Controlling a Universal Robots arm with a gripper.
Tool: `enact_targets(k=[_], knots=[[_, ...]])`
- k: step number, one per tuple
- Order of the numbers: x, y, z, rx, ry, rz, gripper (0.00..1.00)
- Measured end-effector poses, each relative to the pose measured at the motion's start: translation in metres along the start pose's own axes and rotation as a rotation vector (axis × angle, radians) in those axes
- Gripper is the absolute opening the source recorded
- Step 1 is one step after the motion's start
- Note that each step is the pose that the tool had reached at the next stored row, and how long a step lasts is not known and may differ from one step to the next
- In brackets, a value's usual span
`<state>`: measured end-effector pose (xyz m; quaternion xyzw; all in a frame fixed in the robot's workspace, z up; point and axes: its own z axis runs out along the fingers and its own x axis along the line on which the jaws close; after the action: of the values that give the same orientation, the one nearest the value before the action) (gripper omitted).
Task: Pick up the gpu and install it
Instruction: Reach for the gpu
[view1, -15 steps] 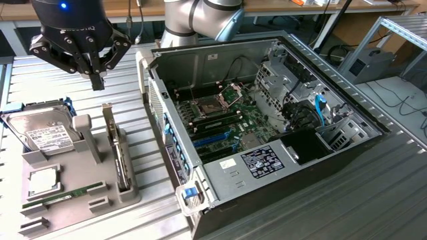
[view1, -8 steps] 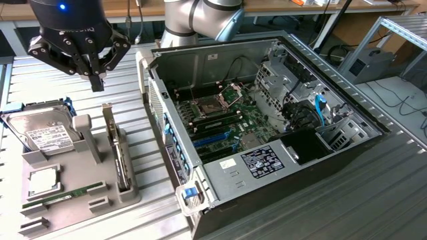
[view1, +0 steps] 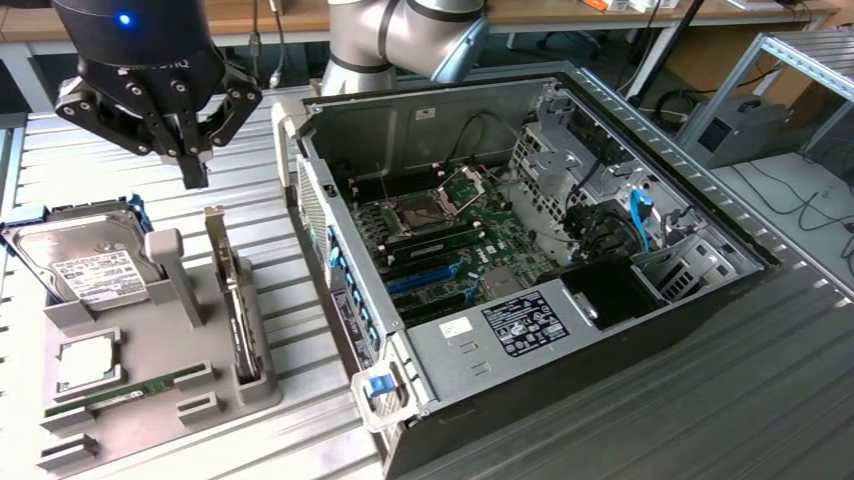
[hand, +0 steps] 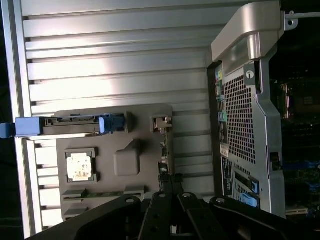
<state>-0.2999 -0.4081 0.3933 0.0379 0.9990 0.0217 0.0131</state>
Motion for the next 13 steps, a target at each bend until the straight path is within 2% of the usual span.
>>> enact_targets(k=[13], knots=[[0.0,-0.0111,-0.0005,0.0,0.0,0.0,0.11]])
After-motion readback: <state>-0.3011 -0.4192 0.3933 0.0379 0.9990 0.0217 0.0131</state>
